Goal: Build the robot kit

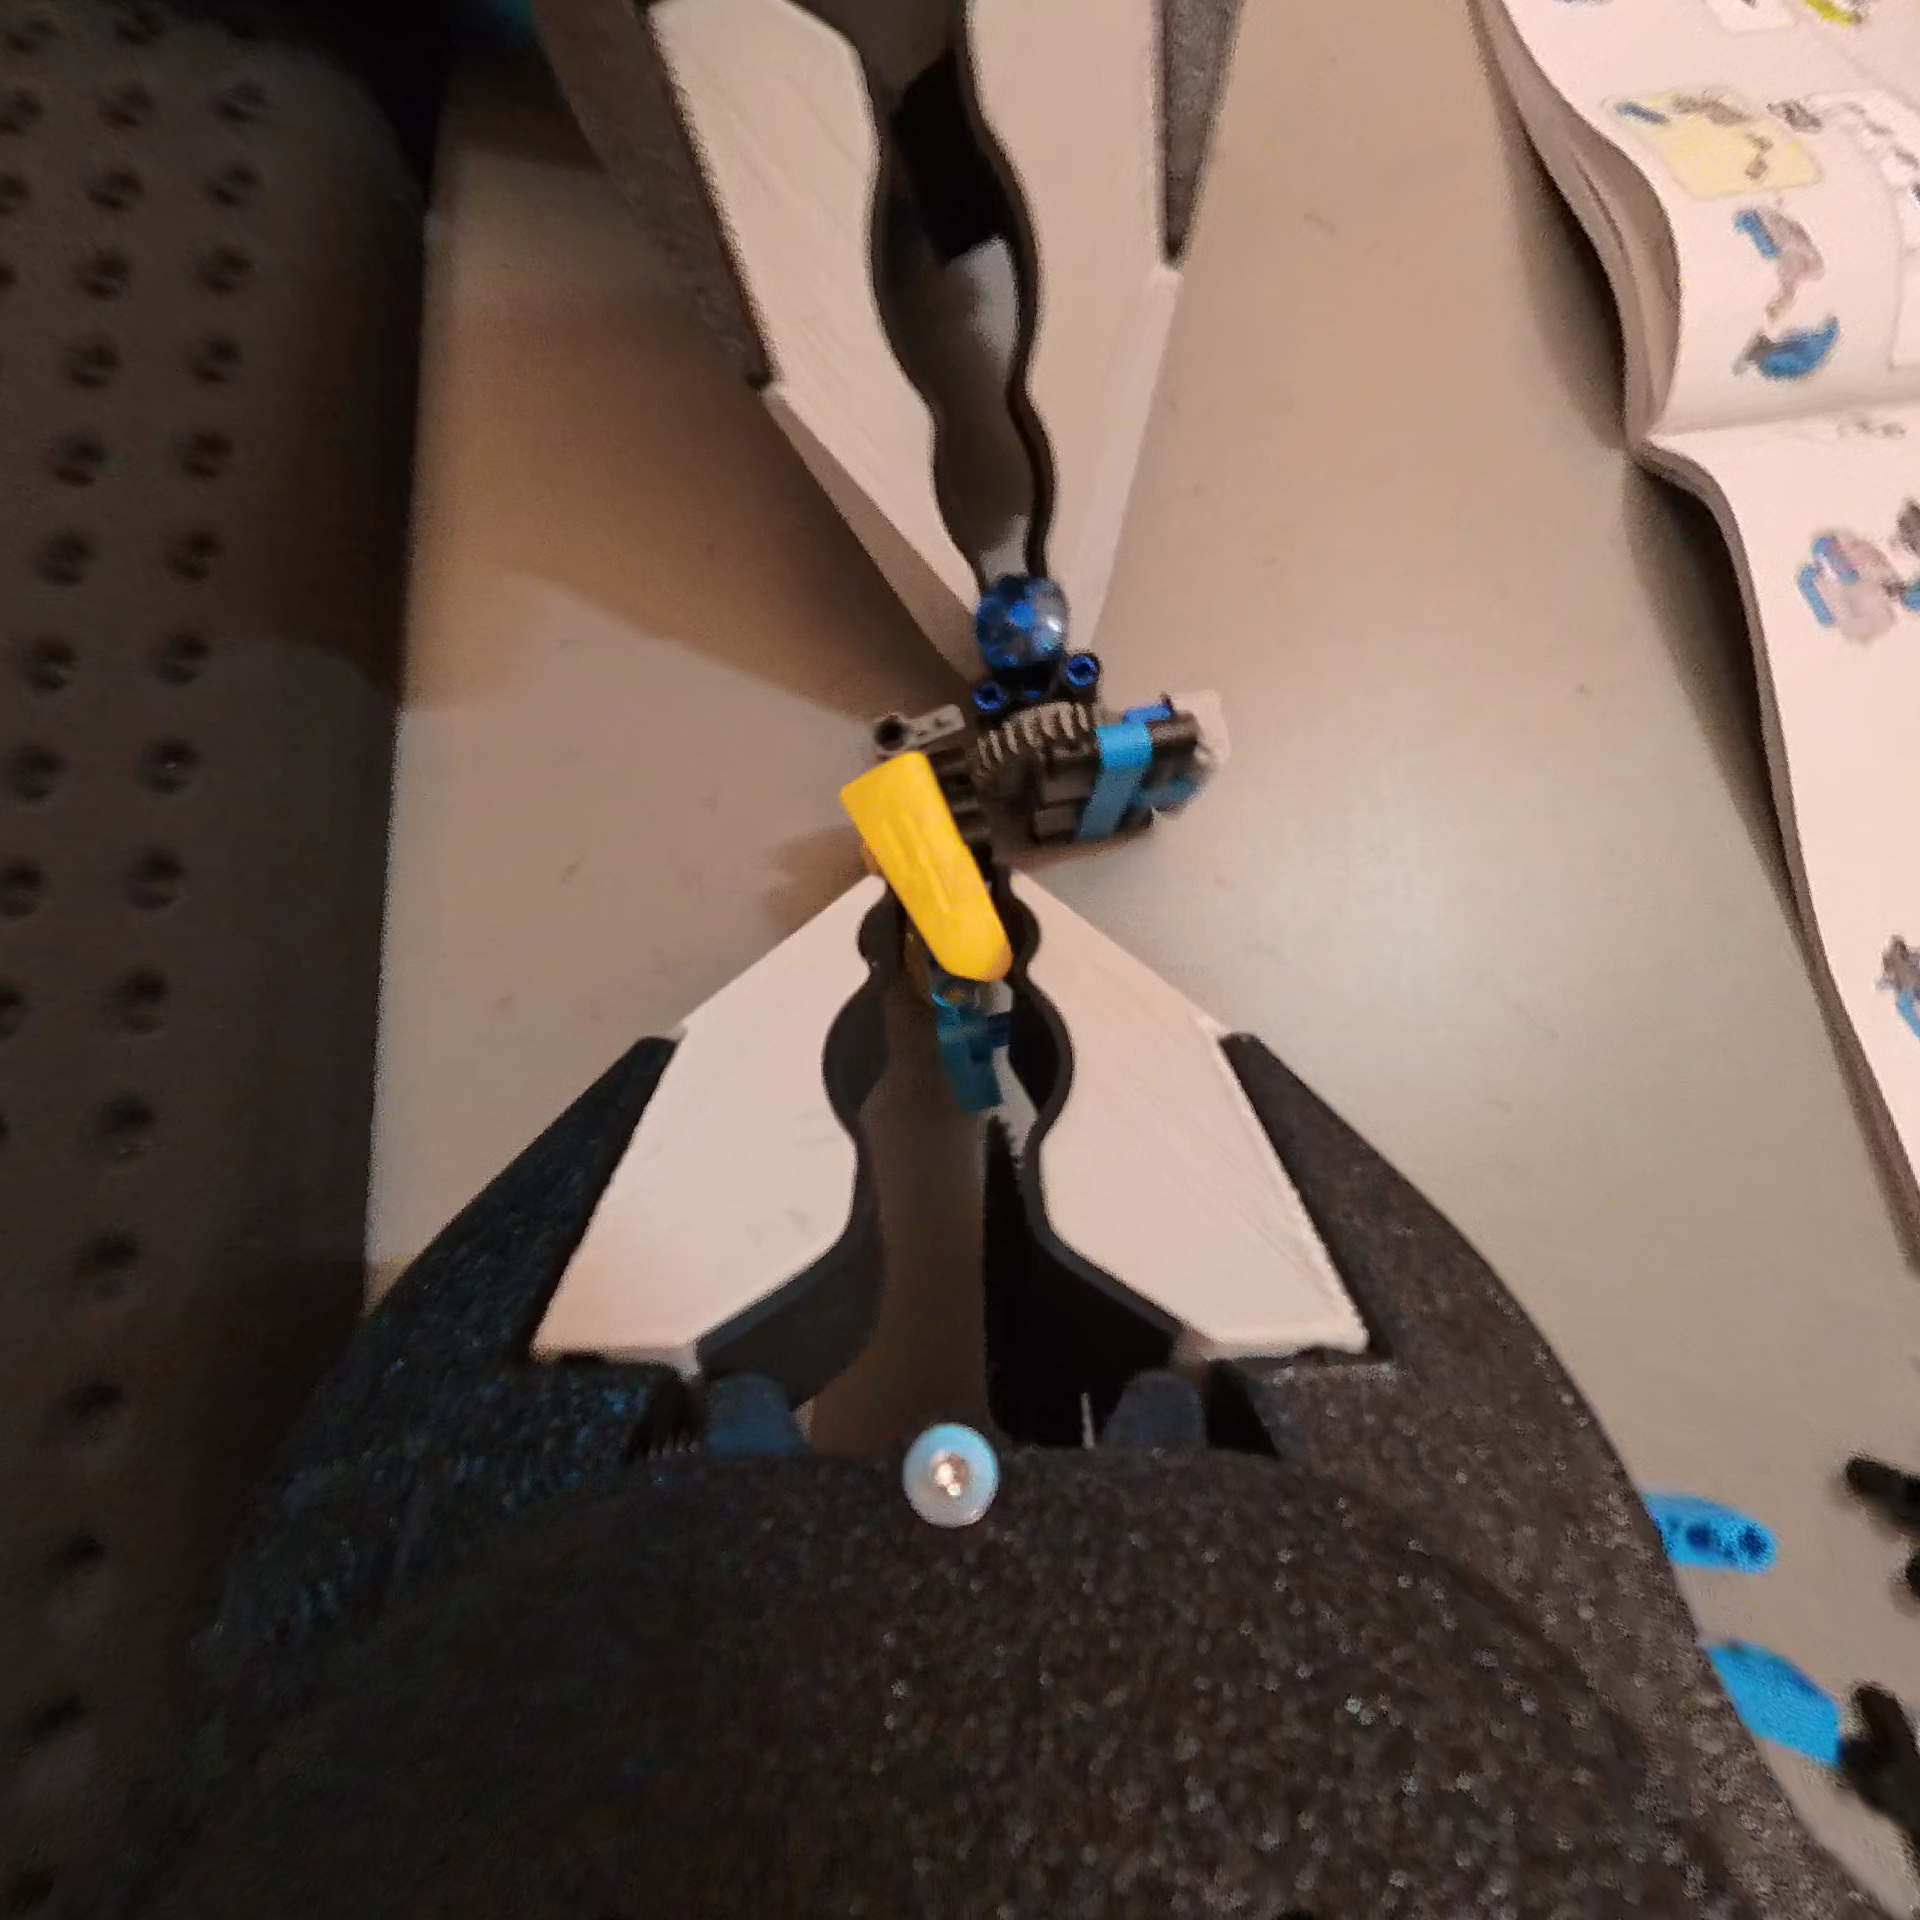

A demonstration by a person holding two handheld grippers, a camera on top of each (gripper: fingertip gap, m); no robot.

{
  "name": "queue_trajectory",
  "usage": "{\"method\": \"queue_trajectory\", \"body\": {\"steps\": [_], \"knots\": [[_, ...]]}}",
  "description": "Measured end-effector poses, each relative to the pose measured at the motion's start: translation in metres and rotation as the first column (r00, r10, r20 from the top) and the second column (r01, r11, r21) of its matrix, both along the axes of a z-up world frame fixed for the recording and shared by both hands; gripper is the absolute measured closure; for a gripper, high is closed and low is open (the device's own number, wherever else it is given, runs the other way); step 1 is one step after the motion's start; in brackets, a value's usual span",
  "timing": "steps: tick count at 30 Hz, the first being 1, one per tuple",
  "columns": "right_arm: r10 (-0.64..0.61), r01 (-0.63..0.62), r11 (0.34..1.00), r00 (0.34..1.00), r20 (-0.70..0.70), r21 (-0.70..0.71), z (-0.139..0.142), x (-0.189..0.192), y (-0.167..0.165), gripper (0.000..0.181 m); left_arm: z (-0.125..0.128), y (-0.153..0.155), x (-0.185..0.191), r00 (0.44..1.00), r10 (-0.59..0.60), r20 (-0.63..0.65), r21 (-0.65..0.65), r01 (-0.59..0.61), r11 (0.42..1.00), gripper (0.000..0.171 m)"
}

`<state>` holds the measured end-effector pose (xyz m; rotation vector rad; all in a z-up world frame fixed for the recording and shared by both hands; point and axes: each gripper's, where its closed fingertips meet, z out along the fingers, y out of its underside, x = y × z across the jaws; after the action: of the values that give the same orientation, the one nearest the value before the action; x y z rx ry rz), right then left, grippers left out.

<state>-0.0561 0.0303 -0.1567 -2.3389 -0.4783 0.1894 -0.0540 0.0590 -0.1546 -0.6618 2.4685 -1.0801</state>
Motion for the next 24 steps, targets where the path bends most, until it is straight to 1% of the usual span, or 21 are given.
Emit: {"method": "queue_trajectory", "body": {"steps": [3,6,8,11,13,15,19,21,24], "knots": [[-0.041,0.040,0.999,0.999,-0.027,-0.018,0.000,0.007,-0.009,0.165,0.000,0.001,-0.001,0.999,0.012,-0.038,-0.026,-0.013,1.000,0.164],[-0.041,0.041,0.999,0.998,-0.039,-0.004,-0.001,0.006,-0.008,0.164,0.000,-0.002,-0.003,0.996,0.006,-0.086,-0.062,-0.011,0.998,0.164],[-0.058,0.057,0.998,0.998,-0.032,-0.023,-0.005,0.008,-0.006,0.150,0.000,-0.003,-0.004,0.995,0.002,-0.100,-0.073,-0.010,0.997,0.164],[-0.069,0.069,0.998,0.996,-0.065,-0.009,0.000,0.005,-0.004,0.140,0.000,-0.003,-0.004,0.994,0.004,-0.112,-0.081,-0.013,0.997,0.164],[-0.073,0.075,0.997,0.995,-0.074,0.027,0.007,0.003,-0.001,0.136,0.000,-0.003,-0.004,0.994,0.004,-0.113,-0.081,-0.013,0.997,0.164],[-0.066,0.071,0.995,0.996,-0.062,0.070,0.014,0.001,0.003,0.136,0.000,-0.003,-0.004,0.994,0.003,-0.108,-0.076,-0.012,0.997,0.164],[-0.085,0.084,0.992,0.996,0.001,0.090,0.011,0.005,0.010,0.128,0.000,-0.003,-0.004,0.994,0.002,-0.106,-0.074,-0.010,0.997,0.164],[-0.087,0.083,0.993,0.995,0.041,0.083,0.006,0.009,0.010,0.131,0.000,-0.004,-0.006,0.994,-0.009,-0.105,-0.073,0.001,0.997,0.164],[-0.059,0.055,0.994,0.998,0.039,0.090,0.003,0.007,0.010,0.137,0.000,-0.007,-0.009,0.995,-0.030,-0.093,-0.065,0.024,0.998,0.164]]}}
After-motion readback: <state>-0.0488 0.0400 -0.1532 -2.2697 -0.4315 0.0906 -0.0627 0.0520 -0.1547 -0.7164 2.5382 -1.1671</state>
